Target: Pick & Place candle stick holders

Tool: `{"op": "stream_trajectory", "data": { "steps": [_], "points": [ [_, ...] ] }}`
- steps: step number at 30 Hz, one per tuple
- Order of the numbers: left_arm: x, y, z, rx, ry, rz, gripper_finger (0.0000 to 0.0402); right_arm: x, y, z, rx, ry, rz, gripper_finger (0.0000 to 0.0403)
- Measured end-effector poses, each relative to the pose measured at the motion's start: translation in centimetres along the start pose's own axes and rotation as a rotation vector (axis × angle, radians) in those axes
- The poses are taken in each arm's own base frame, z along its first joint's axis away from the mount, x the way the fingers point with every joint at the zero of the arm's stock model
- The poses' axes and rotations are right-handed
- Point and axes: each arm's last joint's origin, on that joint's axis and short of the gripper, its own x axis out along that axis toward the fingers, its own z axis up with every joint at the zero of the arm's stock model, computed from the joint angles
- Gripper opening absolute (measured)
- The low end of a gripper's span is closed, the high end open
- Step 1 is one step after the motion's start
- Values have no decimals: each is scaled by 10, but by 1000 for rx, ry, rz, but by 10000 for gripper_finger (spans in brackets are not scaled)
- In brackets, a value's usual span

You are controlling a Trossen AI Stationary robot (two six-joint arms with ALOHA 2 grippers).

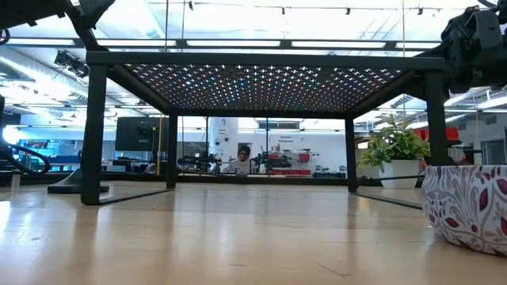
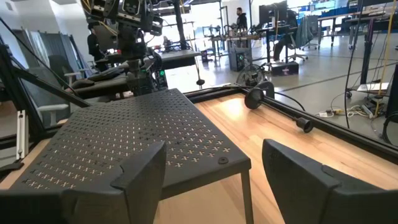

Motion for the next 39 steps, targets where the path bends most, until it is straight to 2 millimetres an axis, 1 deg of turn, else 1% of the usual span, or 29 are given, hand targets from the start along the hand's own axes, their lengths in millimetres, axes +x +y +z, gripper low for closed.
{"op": "stream_trajectory", "data": {
  "steps": [15, 18, 24, 29, 36, 39],
  "points": [
    [0, 0, 0, -1, -7, 11, 252, 0, 0, 0, 0, 0, 0, 263],
    [0, 0, 1, 22, -10, 8, 252, 0, 0, 0, 0, 0, 0, 263],
    [-1, 0, -10, 73, 101, -43, 252, 0, 0, 0, 0, 0, -1, 263],
    [-2, 3, -19, 121, 182, 3, 252, 0, 0, 0, -1, 0, 0, 263],
    [-2, 5, -20, 130, 186, 43, 252, 0, 0, 0, 2, -4, -2, 263],
    [-2, 5, -20, 133, 191, 45, 252, 0, 0, 4, 22, -40, -18, 263]
  ]
}}
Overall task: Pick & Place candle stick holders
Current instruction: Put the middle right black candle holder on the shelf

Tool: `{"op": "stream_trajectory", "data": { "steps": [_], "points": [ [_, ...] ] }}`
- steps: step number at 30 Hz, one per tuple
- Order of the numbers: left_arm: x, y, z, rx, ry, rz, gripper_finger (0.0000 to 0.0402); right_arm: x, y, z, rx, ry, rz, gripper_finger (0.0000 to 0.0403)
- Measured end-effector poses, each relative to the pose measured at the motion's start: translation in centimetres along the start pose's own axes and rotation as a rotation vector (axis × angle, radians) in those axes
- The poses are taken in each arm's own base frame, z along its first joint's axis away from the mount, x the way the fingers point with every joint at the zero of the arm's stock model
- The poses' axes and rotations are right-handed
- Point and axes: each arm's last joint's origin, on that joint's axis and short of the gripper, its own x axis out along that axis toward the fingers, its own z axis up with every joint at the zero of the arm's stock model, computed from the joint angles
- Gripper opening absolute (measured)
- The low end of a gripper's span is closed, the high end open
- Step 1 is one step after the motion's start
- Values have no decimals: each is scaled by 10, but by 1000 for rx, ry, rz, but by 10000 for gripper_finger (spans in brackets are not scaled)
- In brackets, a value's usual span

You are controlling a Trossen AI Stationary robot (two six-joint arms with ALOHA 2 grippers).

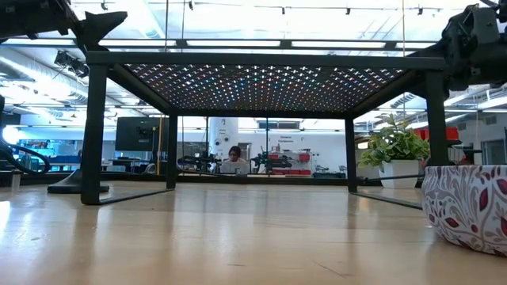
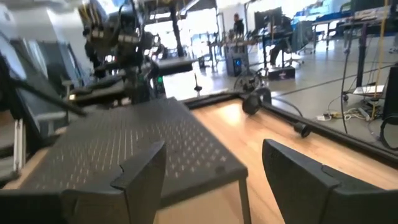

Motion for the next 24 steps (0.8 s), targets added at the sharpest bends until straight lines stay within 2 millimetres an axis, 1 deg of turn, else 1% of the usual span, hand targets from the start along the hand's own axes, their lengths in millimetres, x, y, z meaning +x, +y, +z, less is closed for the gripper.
{"op": "stream_trajectory", "data": {
  "steps": [5, 9, 11, 14, 19, 24],
  "points": [
    [0, 0, -3, 11, 26, 5, 252, 0, 0, 9, 57, -85, -34, 263],
    [0, 0, -3, 10, 27, 5, 252, -2, -1, 19, 163, -174, -50, 263],
    [0, 1, -3, 8, 27, 5, 252, -2, -2, 22, 168, -207, -88, 263],
    [0, 1, -3, 8, 28, 5, 252, -2, -2, 29, 165, -213, -122, 263],
    [0, 1, -3, 7, 27, 6, 252, 3, 3, 56, 118, -161, -174, 263],
    [0, 1, -3, 8, 27, 13, 252, 7, 3, 88, 79, -51, -335, 263]
  ]
}}
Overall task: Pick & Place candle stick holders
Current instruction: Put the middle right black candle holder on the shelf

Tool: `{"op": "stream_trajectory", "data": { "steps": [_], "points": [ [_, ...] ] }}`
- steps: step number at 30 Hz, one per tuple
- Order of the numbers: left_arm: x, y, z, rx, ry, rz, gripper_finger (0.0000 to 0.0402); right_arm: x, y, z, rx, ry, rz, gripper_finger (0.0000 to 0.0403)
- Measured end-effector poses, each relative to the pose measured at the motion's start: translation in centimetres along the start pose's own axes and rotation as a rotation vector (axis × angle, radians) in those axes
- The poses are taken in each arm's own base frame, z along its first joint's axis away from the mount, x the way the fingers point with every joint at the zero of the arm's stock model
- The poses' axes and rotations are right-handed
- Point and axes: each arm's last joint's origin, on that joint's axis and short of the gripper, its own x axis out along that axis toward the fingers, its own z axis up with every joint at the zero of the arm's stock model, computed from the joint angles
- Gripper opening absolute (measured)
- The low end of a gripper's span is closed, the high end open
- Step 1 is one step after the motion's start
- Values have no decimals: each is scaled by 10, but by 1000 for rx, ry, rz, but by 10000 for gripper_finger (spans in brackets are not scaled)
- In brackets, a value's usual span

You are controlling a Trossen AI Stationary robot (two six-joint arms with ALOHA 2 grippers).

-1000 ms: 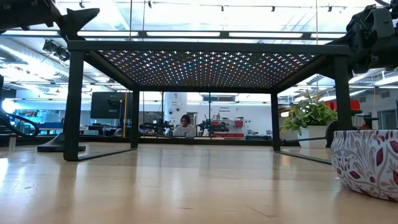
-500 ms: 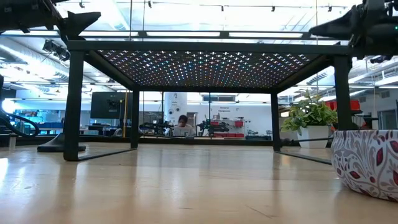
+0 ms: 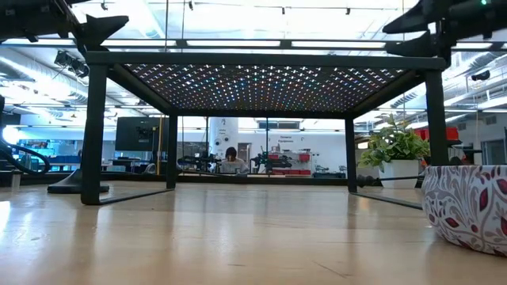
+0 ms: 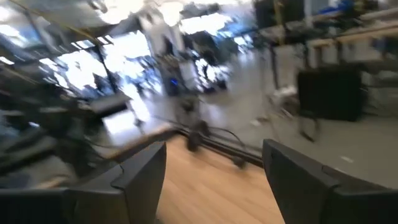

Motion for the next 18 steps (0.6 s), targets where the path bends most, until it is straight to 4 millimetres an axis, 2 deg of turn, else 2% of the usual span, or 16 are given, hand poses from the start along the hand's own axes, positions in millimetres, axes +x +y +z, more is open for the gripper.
{"op": "stream_trajectory", "data": {
  "steps": [4, 8, 18],
  "points": [
    [0, 0, -1, 3, 5, 1, 252, 6, 1, 21, -14, 90, -96, 263],
    [0, 0, -1, 5, 9, 2, 252, 15, 2, 32, -31, 196, -174, 263],
    [0, 0, -1, 7, 13, 3, 252, 53, 0, 43, -53, 556, -301, 263]
  ]
}}
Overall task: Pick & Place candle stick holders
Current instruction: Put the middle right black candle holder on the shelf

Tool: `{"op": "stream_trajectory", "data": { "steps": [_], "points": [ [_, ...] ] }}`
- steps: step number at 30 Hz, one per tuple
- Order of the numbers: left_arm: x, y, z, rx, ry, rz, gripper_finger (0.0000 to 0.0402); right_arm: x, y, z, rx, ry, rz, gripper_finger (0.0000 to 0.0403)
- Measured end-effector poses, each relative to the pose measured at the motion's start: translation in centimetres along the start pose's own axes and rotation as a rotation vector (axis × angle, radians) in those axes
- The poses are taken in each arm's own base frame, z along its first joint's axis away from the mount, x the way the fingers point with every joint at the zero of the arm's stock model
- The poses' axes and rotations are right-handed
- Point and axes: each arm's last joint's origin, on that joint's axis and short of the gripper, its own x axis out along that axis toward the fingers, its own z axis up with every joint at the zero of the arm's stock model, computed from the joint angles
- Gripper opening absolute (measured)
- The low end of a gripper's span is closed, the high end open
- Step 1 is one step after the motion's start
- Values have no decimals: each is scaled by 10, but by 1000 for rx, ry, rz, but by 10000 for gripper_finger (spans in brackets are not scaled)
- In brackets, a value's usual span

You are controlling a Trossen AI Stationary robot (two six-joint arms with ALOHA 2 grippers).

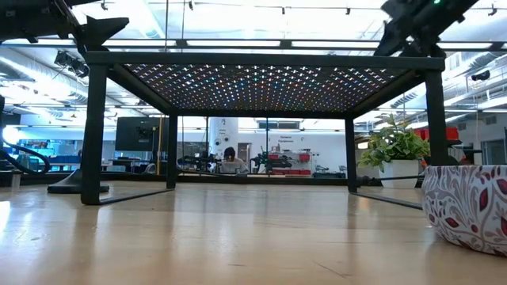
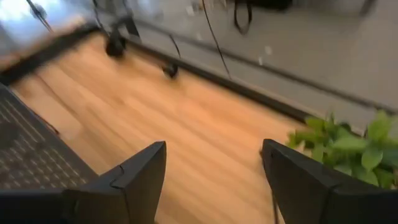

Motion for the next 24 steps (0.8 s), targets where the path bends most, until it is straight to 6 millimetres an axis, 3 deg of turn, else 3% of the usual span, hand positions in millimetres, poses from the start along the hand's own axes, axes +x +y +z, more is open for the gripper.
{"op": "stream_trajectory", "data": {
  "steps": [8, 24],
  "points": [
    [0, 0, 0, 0, 0, 0, 252, 38, 2, 10, -25, 242, -46, 263],
    [0, 1, -1, 3, 3, 19, 252, 94, -10, 3, 1, 481, -140, 263]
  ]
}}
